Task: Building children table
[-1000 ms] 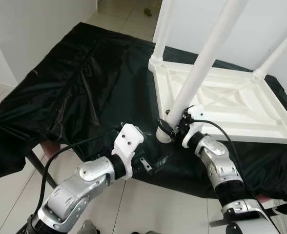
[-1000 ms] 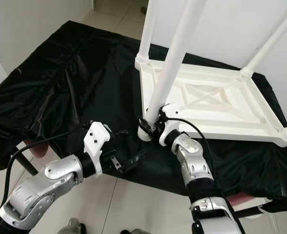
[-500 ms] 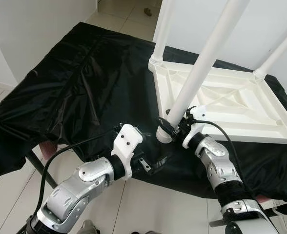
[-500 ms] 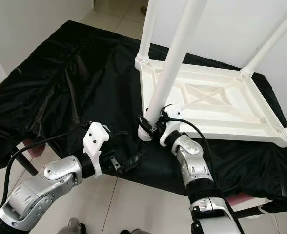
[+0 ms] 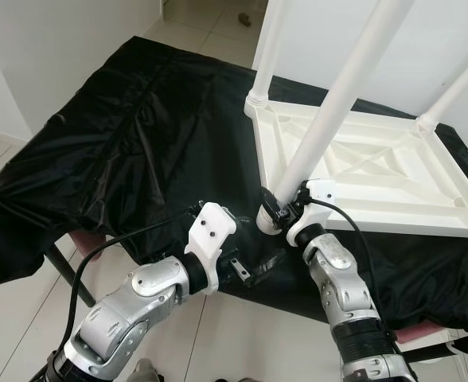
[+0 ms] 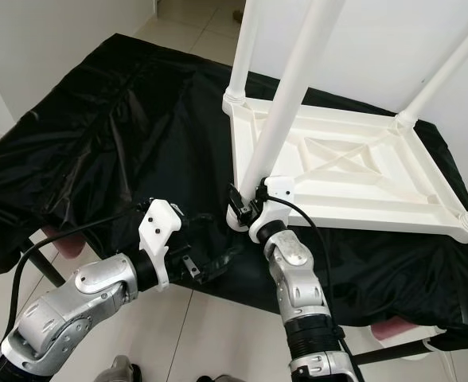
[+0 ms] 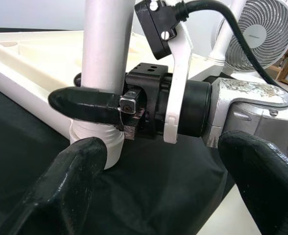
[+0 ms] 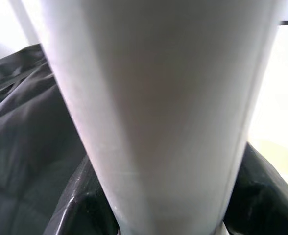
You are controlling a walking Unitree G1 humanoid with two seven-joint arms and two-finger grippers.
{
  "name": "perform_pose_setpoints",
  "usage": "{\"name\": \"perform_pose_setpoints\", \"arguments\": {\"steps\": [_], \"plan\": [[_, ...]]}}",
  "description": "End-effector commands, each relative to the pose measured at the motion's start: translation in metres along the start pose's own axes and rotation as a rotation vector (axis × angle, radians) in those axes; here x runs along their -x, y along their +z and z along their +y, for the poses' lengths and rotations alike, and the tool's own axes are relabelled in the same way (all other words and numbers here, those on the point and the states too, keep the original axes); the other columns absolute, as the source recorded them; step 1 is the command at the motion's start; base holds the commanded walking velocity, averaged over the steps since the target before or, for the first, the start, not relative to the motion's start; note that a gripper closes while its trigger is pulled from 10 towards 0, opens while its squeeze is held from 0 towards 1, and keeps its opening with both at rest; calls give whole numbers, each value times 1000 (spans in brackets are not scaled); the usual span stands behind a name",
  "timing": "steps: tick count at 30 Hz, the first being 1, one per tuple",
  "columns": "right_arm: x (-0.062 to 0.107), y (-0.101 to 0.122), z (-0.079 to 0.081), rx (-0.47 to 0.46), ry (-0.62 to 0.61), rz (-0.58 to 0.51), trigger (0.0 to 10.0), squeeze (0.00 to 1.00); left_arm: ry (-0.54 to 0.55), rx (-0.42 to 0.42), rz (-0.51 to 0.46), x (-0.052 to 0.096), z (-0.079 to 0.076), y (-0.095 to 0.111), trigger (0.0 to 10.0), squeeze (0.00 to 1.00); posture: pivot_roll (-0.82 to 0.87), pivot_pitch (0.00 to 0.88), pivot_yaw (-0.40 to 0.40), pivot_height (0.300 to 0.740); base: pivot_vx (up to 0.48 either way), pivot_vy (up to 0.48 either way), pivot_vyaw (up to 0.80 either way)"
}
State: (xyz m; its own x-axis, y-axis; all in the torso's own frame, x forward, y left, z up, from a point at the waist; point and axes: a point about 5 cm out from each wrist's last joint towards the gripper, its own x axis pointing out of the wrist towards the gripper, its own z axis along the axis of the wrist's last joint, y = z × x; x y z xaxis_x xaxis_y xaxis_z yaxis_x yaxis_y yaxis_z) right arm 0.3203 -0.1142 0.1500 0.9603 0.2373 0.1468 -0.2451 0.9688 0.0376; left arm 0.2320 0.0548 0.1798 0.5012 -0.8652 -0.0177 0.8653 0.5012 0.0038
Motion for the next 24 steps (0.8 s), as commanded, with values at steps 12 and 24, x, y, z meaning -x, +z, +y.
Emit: {"name": "perform_pose_setpoints", "arguments": {"steps": [12, 24], "plan": [[9, -13, 6, -67, -196, 85, 10000, 1000, -109, 21, 11, -3, -8, -4, 10000, 0, 116, 124, -151, 740, 0, 0, 0], [16, -2, 2, -57, -3, 46, 10000, 0, -105, 17, 13, -2, -7, -4, 10000, 0, 116, 124, -151, 740, 0, 0, 0]]}}
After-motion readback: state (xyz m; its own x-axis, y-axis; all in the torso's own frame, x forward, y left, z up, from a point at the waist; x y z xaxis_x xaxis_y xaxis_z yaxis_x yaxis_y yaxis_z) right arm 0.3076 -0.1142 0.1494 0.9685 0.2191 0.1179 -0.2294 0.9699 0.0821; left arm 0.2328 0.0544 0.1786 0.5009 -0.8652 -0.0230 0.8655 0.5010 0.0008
